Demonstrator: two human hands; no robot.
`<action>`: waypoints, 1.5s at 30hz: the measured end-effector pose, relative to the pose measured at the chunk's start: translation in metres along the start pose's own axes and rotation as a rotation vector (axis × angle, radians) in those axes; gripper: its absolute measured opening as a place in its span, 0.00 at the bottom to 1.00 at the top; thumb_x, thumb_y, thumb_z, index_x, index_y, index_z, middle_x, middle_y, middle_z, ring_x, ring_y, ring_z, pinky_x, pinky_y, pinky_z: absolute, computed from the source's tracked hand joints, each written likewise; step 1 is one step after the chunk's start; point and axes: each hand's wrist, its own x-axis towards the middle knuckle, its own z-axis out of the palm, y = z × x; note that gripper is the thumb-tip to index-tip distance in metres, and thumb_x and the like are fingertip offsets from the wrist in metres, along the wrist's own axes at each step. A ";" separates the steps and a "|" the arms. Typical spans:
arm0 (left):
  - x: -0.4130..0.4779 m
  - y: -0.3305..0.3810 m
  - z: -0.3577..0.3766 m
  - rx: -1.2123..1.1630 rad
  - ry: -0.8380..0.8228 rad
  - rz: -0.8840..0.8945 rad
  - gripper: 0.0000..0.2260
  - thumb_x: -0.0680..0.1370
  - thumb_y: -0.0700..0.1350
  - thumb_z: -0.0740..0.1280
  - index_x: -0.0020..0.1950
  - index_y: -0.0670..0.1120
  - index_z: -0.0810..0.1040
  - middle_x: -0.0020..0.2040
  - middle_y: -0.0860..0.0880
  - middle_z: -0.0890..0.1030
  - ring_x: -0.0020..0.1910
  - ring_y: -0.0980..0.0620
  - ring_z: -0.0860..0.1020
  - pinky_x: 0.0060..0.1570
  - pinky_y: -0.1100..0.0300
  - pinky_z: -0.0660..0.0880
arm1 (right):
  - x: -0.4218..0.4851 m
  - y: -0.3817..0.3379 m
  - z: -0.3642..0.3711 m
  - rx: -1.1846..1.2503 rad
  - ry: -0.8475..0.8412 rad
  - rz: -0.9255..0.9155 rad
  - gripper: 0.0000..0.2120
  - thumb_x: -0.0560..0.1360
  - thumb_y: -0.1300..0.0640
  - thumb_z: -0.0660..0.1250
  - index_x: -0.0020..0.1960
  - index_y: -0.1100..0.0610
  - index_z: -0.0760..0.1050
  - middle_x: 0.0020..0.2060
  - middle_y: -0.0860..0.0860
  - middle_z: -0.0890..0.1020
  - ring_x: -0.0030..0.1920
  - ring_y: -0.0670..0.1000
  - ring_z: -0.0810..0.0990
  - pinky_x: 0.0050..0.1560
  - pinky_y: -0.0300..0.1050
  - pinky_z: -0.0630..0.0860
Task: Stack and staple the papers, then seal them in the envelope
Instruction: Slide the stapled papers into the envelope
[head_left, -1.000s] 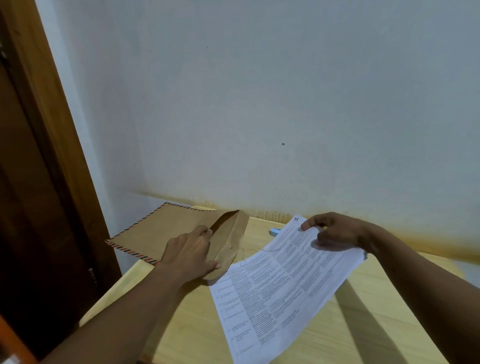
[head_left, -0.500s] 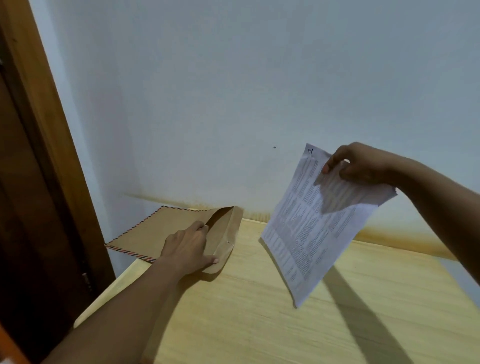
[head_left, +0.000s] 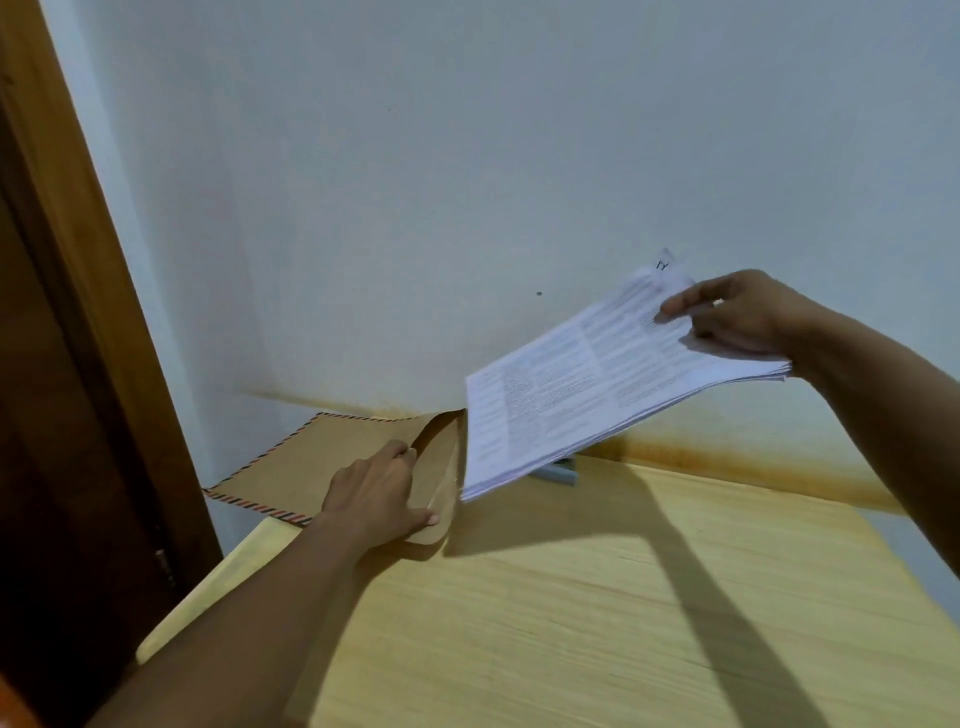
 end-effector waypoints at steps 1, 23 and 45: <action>-0.001 0.000 -0.001 0.002 0.004 0.003 0.38 0.69 0.69 0.71 0.72 0.48 0.70 0.75 0.53 0.68 0.58 0.47 0.79 0.53 0.51 0.78 | 0.001 0.003 0.005 0.000 -0.052 0.034 0.15 0.75 0.70 0.63 0.49 0.56 0.85 0.37 0.55 0.79 0.24 0.43 0.72 0.24 0.28 0.69; -0.013 -0.009 -0.009 -0.116 -0.053 0.159 0.57 0.59 0.75 0.73 0.79 0.46 0.62 0.79 0.55 0.62 0.69 0.48 0.73 0.63 0.52 0.75 | -0.005 0.032 0.107 0.250 -0.051 0.290 0.10 0.78 0.69 0.62 0.52 0.65 0.83 0.39 0.57 0.80 0.30 0.51 0.74 0.21 0.32 0.71; -0.010 -0.001 -0.012 -0.212 0.001 0.186 0.53 0.57 0.74 0.75 0.76 0.49 0.66 0.73 0.58 0.66 0.62 0.51 0.76 0.58 0.53 0.76 | -0.028 -0.002 0.185 0.267 -0.362 0.160 0.13 0.75 0.73 0.60 0.54 0.65 0.78 0.37 0.59 0.79 0.29 0.54 0.78 0.26 0.42 0.75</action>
